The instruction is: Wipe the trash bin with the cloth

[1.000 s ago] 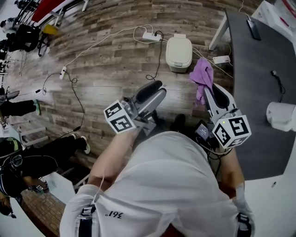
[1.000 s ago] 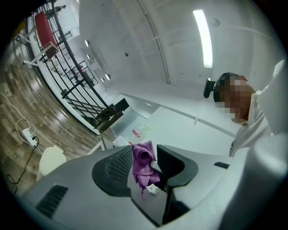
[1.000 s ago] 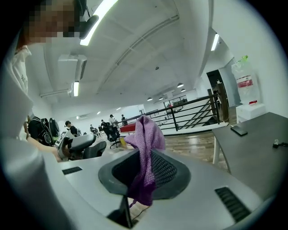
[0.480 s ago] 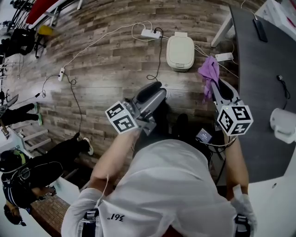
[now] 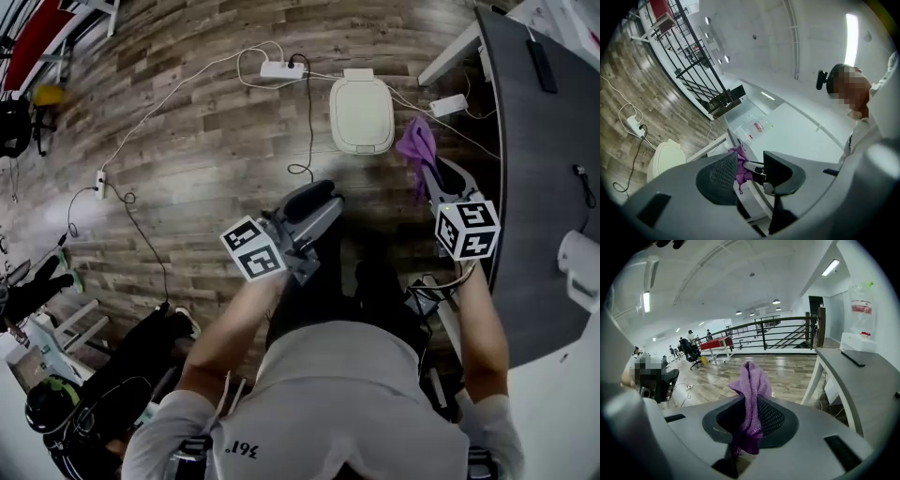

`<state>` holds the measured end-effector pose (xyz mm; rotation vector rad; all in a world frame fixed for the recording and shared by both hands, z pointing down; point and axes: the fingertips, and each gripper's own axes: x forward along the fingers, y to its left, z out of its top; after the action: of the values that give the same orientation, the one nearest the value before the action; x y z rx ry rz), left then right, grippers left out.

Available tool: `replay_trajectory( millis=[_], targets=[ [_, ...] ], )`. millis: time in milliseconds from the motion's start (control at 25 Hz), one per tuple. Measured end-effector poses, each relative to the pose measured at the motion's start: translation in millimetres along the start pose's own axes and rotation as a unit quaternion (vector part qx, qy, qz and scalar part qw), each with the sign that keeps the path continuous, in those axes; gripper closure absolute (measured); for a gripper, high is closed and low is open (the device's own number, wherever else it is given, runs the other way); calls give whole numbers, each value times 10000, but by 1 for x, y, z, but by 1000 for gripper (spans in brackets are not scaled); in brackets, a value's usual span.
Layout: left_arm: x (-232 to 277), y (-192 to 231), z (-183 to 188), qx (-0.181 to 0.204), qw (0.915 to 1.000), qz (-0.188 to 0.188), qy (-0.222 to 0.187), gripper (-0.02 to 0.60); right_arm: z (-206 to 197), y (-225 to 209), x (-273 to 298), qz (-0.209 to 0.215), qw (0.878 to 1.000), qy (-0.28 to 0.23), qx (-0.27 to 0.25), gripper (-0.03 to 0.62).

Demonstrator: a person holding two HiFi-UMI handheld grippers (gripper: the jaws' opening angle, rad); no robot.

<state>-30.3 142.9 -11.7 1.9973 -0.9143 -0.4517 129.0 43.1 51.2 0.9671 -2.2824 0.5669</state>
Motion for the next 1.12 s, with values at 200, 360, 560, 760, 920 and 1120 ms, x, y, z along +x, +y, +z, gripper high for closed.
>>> replay_trajectory(
  millis=[200,360,560,760,920,1120],
  targets=[
    [9,59,8,195,9993,72,311,411,-9,-12,74,31,9996,272,-2,517],
    [20,106,7,313,9983,252,411,411,-18,-20,128,161,9987,475,-88,517],
    [39,167,-5,300,9975,477,421,411,-37,-34,205,408,9949,799,-463,517],
    [56,224,-20,200,9961,805,306,411,-57,-52,286,665,9892,1036,-798,517],
    [71,260,-33,88,9947,995,242,411,-64,-70,350,748,9874,1172,-759,517],
    [90,291,-44,13,9928,1187,132,411,-60,-75,414,1018,9852,1226,-640,517]
  ],
)
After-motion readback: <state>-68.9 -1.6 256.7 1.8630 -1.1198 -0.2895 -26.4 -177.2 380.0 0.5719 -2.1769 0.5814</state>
